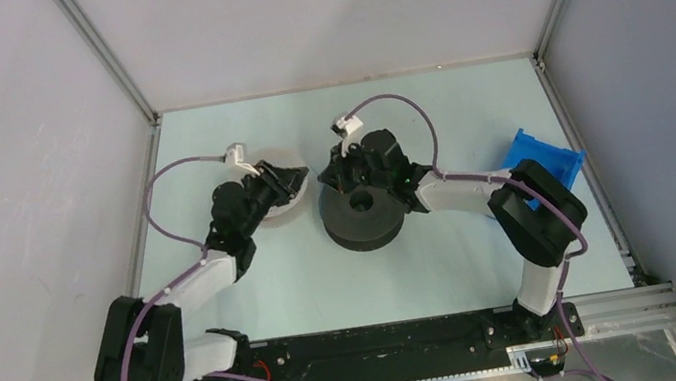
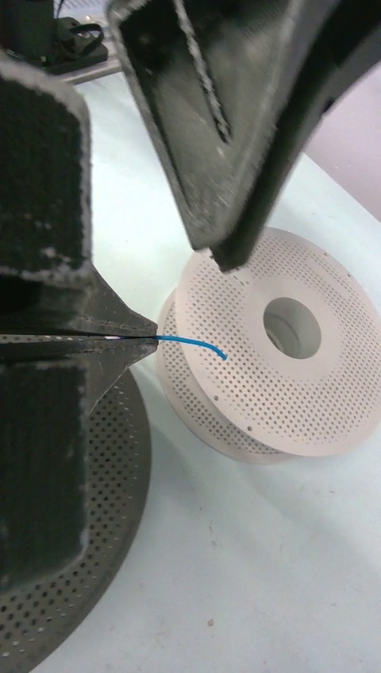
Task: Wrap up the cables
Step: Wrap the cable around the cable reel.
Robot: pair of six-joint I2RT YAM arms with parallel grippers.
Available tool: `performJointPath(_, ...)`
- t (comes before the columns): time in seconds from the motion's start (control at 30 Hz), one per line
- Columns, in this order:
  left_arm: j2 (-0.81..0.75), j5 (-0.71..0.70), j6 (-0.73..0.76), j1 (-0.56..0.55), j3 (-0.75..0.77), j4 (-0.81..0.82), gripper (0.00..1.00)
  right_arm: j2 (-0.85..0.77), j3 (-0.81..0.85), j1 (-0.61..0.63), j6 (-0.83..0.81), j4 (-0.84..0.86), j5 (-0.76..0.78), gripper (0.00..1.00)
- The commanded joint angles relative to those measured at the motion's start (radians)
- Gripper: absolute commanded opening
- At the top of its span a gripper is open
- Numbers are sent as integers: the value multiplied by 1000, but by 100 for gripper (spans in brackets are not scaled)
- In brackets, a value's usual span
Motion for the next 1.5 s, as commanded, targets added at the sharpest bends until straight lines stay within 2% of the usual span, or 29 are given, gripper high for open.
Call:
performJointPath(0.0, -65, -76, 88, -15, -40, -66, 36, 73, 109, -9, 27, -3, 12, 0)
performJointPath(0.3, -92, -80, 123, -44, -80, -106, 36, 238, 276, -76, 72, -111, 35, 0)
performJointPath(0.53, -38, -53, 152, -85, -39, -149, 36, 250, 274, -182, 100, -195, 16, 0)
performJointPath(0.97, 145, -20, 140, -131, 24, -181, 35, 100, 60, -325, 103, -211, -34, 0)
performJointPath(1.47, 175, -62, 136, -143, 26, -243, 34, -73, -187, -373, 103, -231, -9, 0)
